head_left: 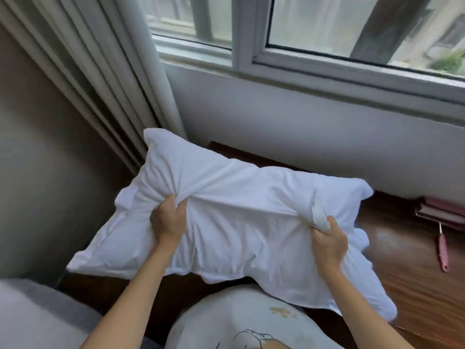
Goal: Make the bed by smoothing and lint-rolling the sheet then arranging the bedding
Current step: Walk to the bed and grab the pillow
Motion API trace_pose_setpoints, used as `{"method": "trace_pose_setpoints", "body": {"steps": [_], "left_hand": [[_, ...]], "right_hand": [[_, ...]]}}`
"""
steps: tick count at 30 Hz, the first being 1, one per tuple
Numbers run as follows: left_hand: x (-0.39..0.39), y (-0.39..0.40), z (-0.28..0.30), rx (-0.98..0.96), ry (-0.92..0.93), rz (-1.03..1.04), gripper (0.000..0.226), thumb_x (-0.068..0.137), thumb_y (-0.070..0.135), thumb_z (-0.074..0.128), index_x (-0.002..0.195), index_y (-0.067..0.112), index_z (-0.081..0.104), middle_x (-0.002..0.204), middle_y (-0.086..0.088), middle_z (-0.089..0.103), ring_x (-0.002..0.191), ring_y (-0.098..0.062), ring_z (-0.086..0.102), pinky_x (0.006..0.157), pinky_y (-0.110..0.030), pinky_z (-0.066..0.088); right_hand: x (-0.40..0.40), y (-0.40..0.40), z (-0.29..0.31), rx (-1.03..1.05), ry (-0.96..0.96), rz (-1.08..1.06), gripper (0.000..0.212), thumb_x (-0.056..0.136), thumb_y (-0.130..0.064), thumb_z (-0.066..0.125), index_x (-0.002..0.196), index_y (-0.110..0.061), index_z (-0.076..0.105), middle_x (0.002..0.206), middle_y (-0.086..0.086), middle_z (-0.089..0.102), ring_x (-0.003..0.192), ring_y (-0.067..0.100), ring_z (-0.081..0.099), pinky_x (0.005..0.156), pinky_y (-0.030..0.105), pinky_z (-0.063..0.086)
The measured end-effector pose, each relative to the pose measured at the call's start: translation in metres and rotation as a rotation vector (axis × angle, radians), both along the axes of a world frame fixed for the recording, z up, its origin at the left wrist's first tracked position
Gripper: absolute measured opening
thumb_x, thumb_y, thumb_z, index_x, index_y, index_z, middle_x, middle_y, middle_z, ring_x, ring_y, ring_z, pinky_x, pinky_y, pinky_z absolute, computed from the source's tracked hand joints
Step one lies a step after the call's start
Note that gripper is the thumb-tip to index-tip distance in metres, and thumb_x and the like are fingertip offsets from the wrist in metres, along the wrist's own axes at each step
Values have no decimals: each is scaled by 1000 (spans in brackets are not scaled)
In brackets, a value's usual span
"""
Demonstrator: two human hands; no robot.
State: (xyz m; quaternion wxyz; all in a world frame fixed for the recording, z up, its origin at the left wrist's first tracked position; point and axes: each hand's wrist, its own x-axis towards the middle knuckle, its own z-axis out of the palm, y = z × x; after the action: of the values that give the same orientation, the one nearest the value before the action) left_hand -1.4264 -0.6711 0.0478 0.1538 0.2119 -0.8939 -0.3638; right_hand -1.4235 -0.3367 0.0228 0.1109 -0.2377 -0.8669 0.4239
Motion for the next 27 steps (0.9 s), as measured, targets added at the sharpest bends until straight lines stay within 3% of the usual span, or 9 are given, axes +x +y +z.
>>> {"method": "trace_pose_setpoints", "body": {"steps": [6,14,17,19,22,23,25,27], "left_hand": [[-92,43,-14,-14,-81,-252,37,87,33,47,58,17,31,51,-4,43,49,-28,42,51,-36,33],[-192,40,-44,-127,-143,-476,39,94,16,54,60,14,34,54,-3,44,52,-26,41,53,-35,28],[-216,26,-63,-164,-149,-534,34,94,14,53,63,9,38,55,-6,46,51,-27,42,53,-34,29],[-228,10,-78,-202,-202,-557,31,95,17,54,68,7,42,59,-7,49,55,-28,46,54,-34,31],[-231,-16,-103,-286,-453,-612,12,92,20,59,92,9,54,85,-10,59,79,-31,56,65,-39,42],[-227,-22,-110,-319,-551,-627,21,91,20,60,108,8,56,101,-14,60,93,-34,57,75,-43,46],[-215,-28,-118,-347,-629,-702,46,91,17,61,134,6,47,126,-19,53,116,-36,50,95,-46,43],[-199,-18,-117,-320,-592,-798,52,92,14,58,140,5,41,137,-17,47,127,-33,43,105,-45,39]], "right_hand": [[-3,35,-20,23,-44,-257,19,67,-25,50,65,-9,40,54,15,47,53,31,40,48,36,28],[-8,-9,-53,20,-69,-477,16,72,-23,53,64,-17,40,50,0,42,50,23,38,48,37,33],[-13,-40,-74,74,-139,-544,18,77,-23,58,68,-13,47,55,6,51,53,28,47,49,35,36],[-17,-60,-90,92,-254,-535,21,84,-25,67,81,-9,55,70,9,59,67,31,55,56,34,38],[-16,-84,-109,-4,-643,-383,43,89,-36,64,119,-9,50,113,13,57,106,31,51,83,38,41],[-13,-92,-111,-62,-764,-326,51,90,-38,62,129,-10,43,124,14,52,114,32,47,90,39,40],[-8,-106,-114,-145,-843,-277,57,92,-42,58,135,-11,37,133,15,45,121,33,43,95,39,41],[-1,-115,-110,-183,-799,-270,56,93,-42,56,136,-12,36,137,13,42,125,31,41,98,40,40]]}}
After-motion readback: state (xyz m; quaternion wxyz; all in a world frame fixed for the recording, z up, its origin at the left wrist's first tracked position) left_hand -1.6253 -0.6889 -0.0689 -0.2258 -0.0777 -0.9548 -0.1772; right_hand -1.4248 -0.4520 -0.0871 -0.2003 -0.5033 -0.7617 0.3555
